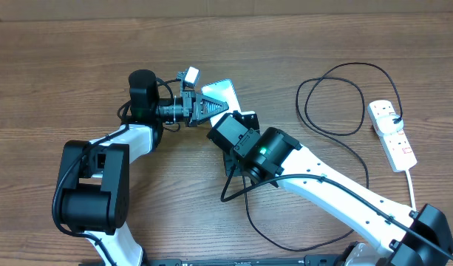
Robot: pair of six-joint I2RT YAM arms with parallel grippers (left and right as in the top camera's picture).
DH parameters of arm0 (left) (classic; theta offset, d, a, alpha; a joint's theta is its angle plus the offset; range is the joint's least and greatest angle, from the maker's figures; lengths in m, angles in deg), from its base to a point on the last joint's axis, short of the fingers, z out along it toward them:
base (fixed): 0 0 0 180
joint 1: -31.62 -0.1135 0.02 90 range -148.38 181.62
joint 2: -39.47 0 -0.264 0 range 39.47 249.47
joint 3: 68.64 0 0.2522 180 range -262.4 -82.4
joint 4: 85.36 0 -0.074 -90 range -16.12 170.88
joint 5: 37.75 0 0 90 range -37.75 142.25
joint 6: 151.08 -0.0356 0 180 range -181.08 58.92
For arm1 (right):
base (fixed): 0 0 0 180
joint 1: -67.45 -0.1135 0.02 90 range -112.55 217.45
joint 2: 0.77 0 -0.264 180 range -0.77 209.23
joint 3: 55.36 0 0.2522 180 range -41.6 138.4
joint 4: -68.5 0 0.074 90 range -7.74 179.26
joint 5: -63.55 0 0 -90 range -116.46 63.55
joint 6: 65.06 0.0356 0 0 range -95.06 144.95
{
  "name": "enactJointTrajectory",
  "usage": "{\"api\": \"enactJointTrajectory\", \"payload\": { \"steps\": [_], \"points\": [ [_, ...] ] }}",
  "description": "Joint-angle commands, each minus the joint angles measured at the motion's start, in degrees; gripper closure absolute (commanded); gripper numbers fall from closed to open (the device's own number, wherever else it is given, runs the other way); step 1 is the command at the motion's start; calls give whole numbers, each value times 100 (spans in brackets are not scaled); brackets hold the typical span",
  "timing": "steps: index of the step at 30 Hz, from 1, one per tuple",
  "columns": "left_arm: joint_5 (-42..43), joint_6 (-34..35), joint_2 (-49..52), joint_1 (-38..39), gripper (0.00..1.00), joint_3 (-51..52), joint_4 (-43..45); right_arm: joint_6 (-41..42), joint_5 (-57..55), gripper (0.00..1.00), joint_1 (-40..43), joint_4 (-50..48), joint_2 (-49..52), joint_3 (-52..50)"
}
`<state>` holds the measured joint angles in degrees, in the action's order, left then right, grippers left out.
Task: Plug charger to phone and switch on socket
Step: 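Open the right gripper to release the plugged cable and pull away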
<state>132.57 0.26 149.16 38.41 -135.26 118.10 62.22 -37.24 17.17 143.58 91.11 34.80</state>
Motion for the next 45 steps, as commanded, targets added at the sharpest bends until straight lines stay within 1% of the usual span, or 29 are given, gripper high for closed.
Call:
{"api": "enactJointTrajectory", "payload": {
  "steps": [1,3,6,8,11,14,18,21,24,26,30,32,33,35,37,39,41,43,44,45],
  "points": [
    [122,44,-52,37,96,-39,11,22,-118,67,22,-63,-24,-118],
    [122,42,-52,37,96,-39,11,24,-111,77,20,-83,0,-144],
    [120,39,-52,37,96,-39,11,24,-96,87,20,-136,2,-144],
    [138,33,-52,37,96,-39,13,24,-96,96,20,-223,2,-144],
    [264,-114,-52,44,96,-39,13,-28,-96,96,22,-463,2,-144],
    [470,-361,-52,105,96,-39,13,-286,-94,96,22,-793,4,-144],
    [511,-470,-52,245,96,-39,31,-588,-92,96,59,-1228,4,-136],
    [660,-612,-52,286,96,-37,31,-586,-70,96,216,-1309,4,-114],
    [673,-610,-52,284,95,-22,31,-625,114,96,448,-1357,4,-63],
    [675,-610,-52,284,96,-9,28,-815,304,96,588,-1390,2,-20],
    [675,-612,-52,289,96,33,28,-822,367,96,737,-1397,2,28],
    [675,-603,-52,289,96,33,28,-822,719,96,739,-1222,2,28],
    [669,-603,-52,286,96,33,28,-820,841,91,739,-1110,2,28],
    [590,-603,-52,286,96,33,28,-820,1097,78,739,-835,0,44],
    [424,-525,-52,289,96,33,31,-817,1322,70,739,-560,-2,114],
    [195,-396,-52,289,96,33,31,-817,1392,58,739,-361,-7,264],
    [-101,-175,-52,299,96,33,33,-820,1381,48,763,-155,-35,542],
    [-452,114,-52,337,96,33,35,-820,1344,35,811,105,-72,907],
    [-612,208,-63,378,96,33,74,-820,1325,30,848,289,-101,1134],
    [-765,282,-79,442,95,31,173,-820,1281,27,892,509,-127,1373]
  ]
}}
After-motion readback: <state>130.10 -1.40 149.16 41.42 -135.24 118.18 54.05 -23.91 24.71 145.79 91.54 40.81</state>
